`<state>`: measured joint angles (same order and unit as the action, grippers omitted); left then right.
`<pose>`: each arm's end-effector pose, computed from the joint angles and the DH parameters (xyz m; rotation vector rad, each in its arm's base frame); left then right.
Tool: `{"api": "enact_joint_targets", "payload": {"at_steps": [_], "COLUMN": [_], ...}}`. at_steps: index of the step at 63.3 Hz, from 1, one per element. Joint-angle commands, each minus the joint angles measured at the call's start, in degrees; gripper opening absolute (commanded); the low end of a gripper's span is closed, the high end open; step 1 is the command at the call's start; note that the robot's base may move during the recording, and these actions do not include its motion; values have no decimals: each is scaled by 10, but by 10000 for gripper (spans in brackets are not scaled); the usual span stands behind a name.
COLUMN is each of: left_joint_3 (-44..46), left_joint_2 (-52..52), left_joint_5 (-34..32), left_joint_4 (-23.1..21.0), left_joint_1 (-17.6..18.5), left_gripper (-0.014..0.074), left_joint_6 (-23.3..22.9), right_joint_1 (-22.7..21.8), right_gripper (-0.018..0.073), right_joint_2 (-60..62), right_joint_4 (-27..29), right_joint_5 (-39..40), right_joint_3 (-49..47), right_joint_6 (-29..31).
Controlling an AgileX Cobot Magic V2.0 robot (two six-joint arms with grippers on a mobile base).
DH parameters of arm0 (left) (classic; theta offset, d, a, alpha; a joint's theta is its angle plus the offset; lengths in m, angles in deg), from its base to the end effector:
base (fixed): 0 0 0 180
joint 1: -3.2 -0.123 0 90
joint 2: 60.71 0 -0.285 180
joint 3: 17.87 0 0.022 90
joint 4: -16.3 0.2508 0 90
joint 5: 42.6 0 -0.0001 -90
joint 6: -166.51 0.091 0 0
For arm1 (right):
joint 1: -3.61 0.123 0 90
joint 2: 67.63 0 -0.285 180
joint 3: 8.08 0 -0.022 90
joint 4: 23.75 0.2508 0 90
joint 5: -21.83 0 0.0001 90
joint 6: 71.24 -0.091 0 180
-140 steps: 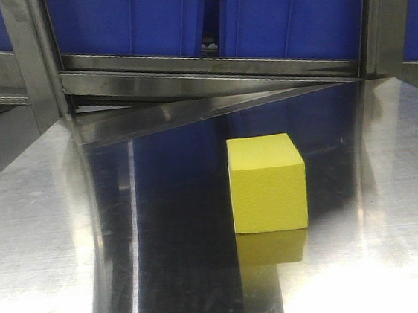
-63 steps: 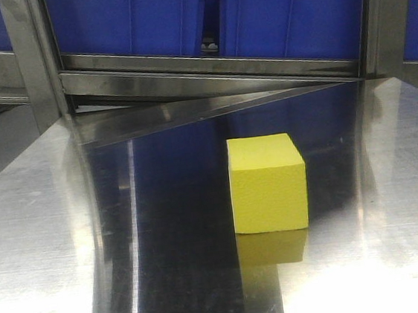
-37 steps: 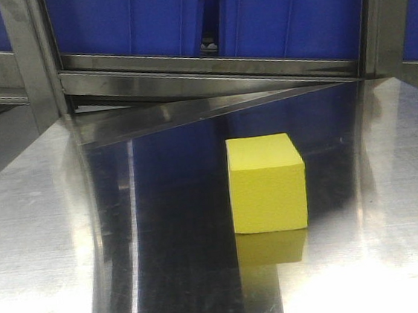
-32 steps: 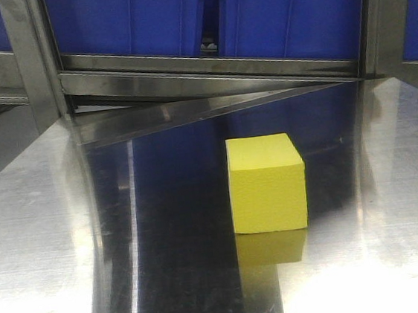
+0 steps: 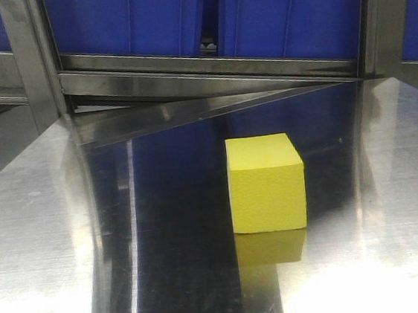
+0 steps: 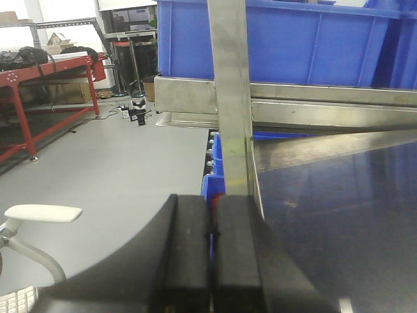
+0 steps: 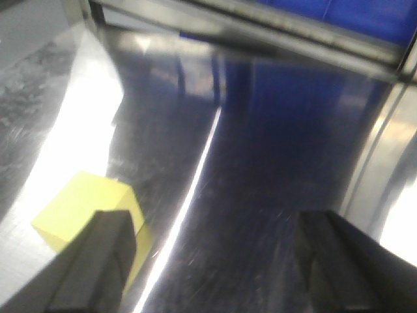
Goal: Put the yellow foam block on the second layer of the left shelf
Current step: 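Lower the open right gripper over the yellow foam cube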
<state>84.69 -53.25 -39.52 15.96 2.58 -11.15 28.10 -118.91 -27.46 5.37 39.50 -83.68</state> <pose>0.0562 0.0006 0.2073 0.0188 1.5355 0.0361 0.1419 0.0628 0.2895 -0.2639 2.0125 0.3514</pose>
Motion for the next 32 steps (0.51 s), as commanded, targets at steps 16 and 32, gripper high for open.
{"api": "enact_joint_targets", "payload": {"at_steps": [16, 32], "left_joint_3": [-14, -14], "left_joint_2": [-10, -10], "left_joint_5": [-47, -47], "left_joint_4": [-3, -3], "left_joint_1": [2, 2], "left_gripper": [124, 124], "left_joint_6": [-2, -2], "right_joint_1": [80, 136], "right_gripper": [627, 627], "right_joint_2": [-208, -349], "right_joint_4": [-52, -75], "right_joint_5": [-164, -268], "right_joint_3": [-186, -338], "right_joint_6": [-162, -311]}}
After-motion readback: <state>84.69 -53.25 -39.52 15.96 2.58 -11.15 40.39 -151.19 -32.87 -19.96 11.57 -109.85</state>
